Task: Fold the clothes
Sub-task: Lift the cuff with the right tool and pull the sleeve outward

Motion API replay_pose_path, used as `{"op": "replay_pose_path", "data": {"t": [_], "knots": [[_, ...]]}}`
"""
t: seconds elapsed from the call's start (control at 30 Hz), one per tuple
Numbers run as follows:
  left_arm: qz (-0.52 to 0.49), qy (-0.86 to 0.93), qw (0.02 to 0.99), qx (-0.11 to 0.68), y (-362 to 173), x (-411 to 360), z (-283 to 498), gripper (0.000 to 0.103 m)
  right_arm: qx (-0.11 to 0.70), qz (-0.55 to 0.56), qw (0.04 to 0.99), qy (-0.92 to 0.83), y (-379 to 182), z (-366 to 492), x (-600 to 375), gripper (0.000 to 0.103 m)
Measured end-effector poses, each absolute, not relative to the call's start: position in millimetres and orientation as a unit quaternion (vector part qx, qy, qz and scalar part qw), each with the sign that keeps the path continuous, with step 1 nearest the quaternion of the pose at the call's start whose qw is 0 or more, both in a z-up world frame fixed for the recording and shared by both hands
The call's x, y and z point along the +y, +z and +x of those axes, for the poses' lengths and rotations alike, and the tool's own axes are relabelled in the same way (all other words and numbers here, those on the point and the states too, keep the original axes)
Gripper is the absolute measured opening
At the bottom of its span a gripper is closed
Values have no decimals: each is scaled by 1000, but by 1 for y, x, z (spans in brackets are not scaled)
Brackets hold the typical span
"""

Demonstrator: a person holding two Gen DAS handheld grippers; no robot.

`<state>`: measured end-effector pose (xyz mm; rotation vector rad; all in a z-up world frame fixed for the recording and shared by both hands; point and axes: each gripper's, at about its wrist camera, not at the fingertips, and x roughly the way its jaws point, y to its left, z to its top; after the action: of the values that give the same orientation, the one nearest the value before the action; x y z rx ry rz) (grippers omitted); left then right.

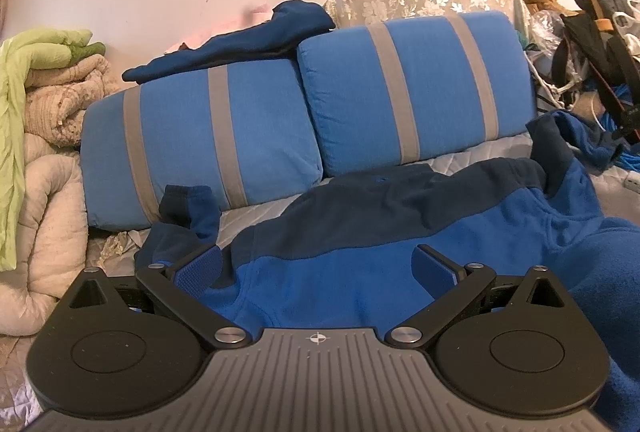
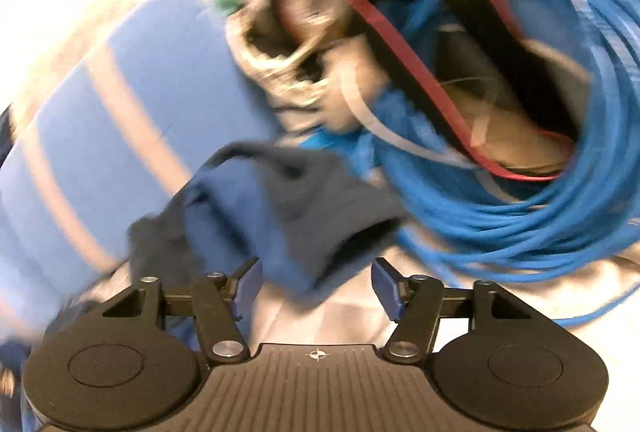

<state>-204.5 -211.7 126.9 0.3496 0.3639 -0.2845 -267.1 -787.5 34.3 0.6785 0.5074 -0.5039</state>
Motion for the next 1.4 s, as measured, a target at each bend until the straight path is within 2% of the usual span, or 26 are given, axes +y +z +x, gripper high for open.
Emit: {"op": "replay_pose_path", "data": {"t": [0.17, 0.2, 0.23, 0.33, 0.7, 0.8, 0.87, 0.9, 0.93, 0.97, 1.27, 1.4], "knots": [[170, -141, 959, 180, 128, -211, -205, 103, 261, 295, 887, -242, 24, -238, -781, 39], [170, -141, 959, 179, 127, -211, -205, 103, 262, 283, 888, -251, 24, -232, -781, 32], [170, -141, 959, 179, 127, -211, -205, 103, 265, 272, 889, -258, 24, -227, -782, 21], [169, -141, 959, 180, 127, -210, -204, 103, 265, 255, 885, -285, 24, -221, -791, 13], [177, -138, 958, 181, 127, -214, -203, 103, 270, 309, 849, -332, -2, -215, -827, 10], [177, -137, 958, 180, 126, -214, -203, 103, 263, 331, 847, -322, 1, -221, -828, 16], [175, -138, 958, 180, 126, -212, -203, 103, 255, 350, 846, -312, 7, -228, -828, 34], [175, -138, 958, 180, 126, -212, -203, 103, 246, 356, 846, -311, 11, -233, -826, 53], [175, -138, 958, 180, 126, -212, -203, 103, 233, 358, 848, -315, 15, -238, -823, 67], [176, -138, 958, 180, 126, -213, -204, 103, 221, 361, 849, -315, 18, -243, -821, 69], [170, -144, 958, 182, 126, -210, -202, 103, 215, 422, 833, -287, 2, -239, -816, 68], [169, -145, 958, 182, 125, -211, -203, 103, 216, 425, 825, -302, -5, -229, -815, 58]]}}
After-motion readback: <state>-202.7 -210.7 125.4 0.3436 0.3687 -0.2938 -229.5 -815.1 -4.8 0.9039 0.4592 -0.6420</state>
